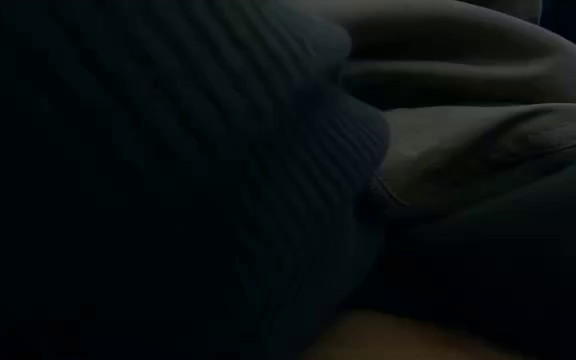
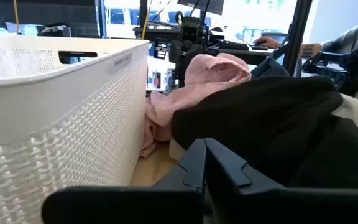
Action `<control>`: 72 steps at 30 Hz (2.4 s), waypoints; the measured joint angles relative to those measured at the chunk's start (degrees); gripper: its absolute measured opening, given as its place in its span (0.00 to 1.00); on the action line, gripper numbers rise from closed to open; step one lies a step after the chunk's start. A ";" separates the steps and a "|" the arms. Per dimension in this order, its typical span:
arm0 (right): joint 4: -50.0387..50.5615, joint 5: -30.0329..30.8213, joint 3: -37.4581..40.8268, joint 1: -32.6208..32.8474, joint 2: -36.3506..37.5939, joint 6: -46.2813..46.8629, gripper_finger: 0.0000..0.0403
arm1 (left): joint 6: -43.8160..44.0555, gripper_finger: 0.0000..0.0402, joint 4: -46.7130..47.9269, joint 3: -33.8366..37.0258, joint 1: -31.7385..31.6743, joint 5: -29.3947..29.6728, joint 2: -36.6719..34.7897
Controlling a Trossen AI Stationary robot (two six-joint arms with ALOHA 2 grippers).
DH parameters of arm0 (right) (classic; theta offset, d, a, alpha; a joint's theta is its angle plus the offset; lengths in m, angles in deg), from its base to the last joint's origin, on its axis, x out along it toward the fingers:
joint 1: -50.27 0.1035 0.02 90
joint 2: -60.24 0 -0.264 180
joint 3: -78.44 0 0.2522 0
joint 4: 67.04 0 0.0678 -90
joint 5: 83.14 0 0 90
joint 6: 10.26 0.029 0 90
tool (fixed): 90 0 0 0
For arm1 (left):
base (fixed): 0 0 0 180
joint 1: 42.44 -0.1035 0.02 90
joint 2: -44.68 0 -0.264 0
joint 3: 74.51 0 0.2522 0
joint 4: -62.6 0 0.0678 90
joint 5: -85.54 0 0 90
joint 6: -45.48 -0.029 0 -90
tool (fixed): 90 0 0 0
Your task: Sort clothes
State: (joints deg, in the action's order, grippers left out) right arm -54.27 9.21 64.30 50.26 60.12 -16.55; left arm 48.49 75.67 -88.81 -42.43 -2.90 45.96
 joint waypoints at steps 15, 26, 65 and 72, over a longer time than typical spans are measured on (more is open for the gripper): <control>0.00 0.00 0.02 0.00 -0.02 -0.02 0.22 | 0.00 0.00 0.00 0.00 -0.02 0.00 -0.02; 0.00 0.00 0.02 -0.02 -0.02 0.00 0.22 | 0.00 0.00 0.01 0.00 0.00 0.00 -0.02; 0.01 0.01 0.01 -0.02 0.00 -0.01 0.22 | 0.00 0.00 -0.08 0.01 0.00 0.41 0.00; 0.00 0.00 0.01 -0.02 0.00 -0.01 0.22 | 0.01 0.00 -0.35 0.04 -0.02 2.05 -0.02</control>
State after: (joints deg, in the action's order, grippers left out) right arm -54.27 9.21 64.31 50.24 60.12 -16.56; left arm 48.50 75.32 -88.77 -42.45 -0.85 45.94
